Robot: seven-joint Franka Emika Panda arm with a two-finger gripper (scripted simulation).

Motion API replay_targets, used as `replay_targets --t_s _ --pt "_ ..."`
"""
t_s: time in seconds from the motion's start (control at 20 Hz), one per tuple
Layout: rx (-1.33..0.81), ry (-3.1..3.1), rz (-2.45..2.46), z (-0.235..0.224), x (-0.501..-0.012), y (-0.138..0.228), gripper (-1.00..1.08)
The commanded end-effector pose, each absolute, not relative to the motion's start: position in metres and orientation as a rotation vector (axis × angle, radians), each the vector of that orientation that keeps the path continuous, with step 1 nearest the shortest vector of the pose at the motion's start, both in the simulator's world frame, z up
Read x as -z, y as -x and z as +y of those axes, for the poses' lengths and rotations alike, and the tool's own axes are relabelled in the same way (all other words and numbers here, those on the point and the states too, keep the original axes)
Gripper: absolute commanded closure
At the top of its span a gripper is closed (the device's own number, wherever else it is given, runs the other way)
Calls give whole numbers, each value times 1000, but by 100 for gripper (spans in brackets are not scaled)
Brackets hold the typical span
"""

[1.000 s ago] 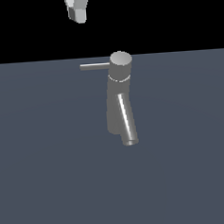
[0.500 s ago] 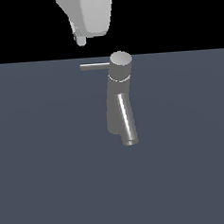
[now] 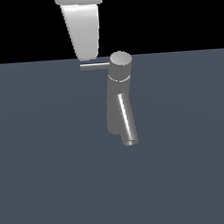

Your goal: Turn on the faucet by rotating a designated handle.

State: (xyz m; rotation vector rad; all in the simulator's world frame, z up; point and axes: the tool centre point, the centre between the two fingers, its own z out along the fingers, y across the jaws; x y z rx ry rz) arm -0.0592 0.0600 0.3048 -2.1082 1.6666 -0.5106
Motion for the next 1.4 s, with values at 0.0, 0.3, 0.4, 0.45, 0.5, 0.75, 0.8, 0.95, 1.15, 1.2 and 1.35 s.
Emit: replay_targets --t_s 0.0,0.3,0.4,0.45,0.5,0.75,0.8,0.95,1.15,1.2,1.35 --pt "520 2061 1701 60 -301 50 108" --pt "534 1991 1753 58 -295 37 108" --pt "537 1978 1764 58 -294 34 108" --pt "538 1973 1768 58 -293 33 108" --pt "539 1968 1771 57 -293 32 108" --pt "542 1960 1778 57 -292 31 108" --pt "542 1961 1778 57 -292 31 108" --pt "542 1964 1776 57 -293 31 108" --pt "542 1964 1776 57 -292 31 108" --pt "542 1964 1776 57 -291 34 108" --pt "542 1964 1776 57 -287 40 108"
